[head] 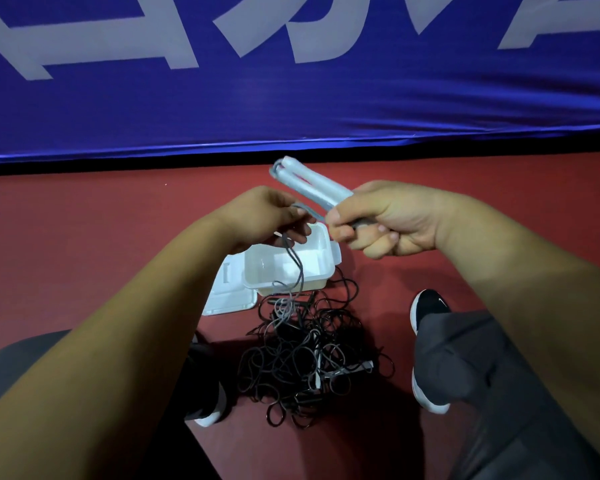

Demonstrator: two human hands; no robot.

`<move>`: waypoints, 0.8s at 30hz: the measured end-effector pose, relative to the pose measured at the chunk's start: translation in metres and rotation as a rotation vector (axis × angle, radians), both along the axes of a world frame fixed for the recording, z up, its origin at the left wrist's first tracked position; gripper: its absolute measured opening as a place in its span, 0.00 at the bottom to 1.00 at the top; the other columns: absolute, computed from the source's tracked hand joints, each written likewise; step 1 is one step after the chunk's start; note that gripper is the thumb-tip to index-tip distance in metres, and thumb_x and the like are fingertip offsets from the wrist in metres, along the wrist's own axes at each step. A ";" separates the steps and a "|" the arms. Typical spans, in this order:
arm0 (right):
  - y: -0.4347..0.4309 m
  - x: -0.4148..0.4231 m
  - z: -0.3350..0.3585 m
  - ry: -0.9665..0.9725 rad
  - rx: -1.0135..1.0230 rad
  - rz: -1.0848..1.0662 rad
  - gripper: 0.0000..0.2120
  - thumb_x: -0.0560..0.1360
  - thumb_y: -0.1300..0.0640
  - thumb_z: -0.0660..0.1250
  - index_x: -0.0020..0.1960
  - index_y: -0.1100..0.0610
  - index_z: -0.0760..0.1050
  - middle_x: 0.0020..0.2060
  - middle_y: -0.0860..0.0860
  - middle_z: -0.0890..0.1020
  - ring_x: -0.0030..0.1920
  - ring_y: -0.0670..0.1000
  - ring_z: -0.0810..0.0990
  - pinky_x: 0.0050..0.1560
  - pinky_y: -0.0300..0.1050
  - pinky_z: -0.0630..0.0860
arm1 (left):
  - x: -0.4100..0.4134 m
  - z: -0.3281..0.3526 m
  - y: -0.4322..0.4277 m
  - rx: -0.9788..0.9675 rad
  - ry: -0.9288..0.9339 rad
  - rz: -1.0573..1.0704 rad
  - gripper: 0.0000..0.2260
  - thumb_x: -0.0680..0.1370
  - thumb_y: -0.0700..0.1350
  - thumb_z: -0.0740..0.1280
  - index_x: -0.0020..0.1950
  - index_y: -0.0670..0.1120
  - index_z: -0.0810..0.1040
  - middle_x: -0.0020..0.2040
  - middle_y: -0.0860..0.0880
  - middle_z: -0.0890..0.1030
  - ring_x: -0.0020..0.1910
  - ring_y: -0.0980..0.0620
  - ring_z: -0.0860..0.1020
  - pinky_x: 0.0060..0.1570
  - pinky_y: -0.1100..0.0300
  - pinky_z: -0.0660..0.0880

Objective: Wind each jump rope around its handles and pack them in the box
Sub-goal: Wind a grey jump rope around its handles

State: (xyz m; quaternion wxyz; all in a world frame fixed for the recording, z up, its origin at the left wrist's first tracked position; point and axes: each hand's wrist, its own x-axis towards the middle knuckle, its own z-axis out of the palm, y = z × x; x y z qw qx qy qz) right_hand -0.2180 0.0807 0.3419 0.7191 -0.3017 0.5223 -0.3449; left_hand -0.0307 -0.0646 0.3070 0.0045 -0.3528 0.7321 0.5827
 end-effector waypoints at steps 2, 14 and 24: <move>0.005 0.000 0.001 -0.012 0.051 0.163 0.06 0.79 0.63 0.67 0.46 0.62 0.70 0.33 0.52 0.75 0.23 0.40 0.59 0.21 0.34 0.50 | 0.003 0.003 -0.003 0.011 0.091 -0.002 0.08 0.83 0.36 0.66 0.57 0.41 0.84 0.52 0.39 0.87 0.49 0.45 0.85 0.59 0.42 0.81; 0.003 0.003 -0.029 0.324 0.259 0.377 0.05 0.81 0.65 0.68 0.53 0.67 0.75 0.43 0.59 0.84 0.23 0.44 0.59 0.20 0.33 0.56 | -0.008 0.039 0.009 -0.242 0.195 -0.112 0.09 0.77 0.34 0.74 0.53 0.46 0.89 0.48 0.48 0.89 0.49 0.51 0.85 0.57 0.57 0.82; -0.011 -0.010 -0.053 0.632 0.176 -0.096 0.15 0.78 0.65 0.64 0.64 0.63 0.74 0.35 0.56 0.78 0.24 0.48 0.62 0.25 0.37 0.61 | -0.002 0.037 0.014 -0.435 -0.170 -0.377 0.07 0.82 0.50 0.70 0.48 0.55 0.88 0.41 0.57 0.87 0.42 0.55 0.85 0.42 0.58 0.78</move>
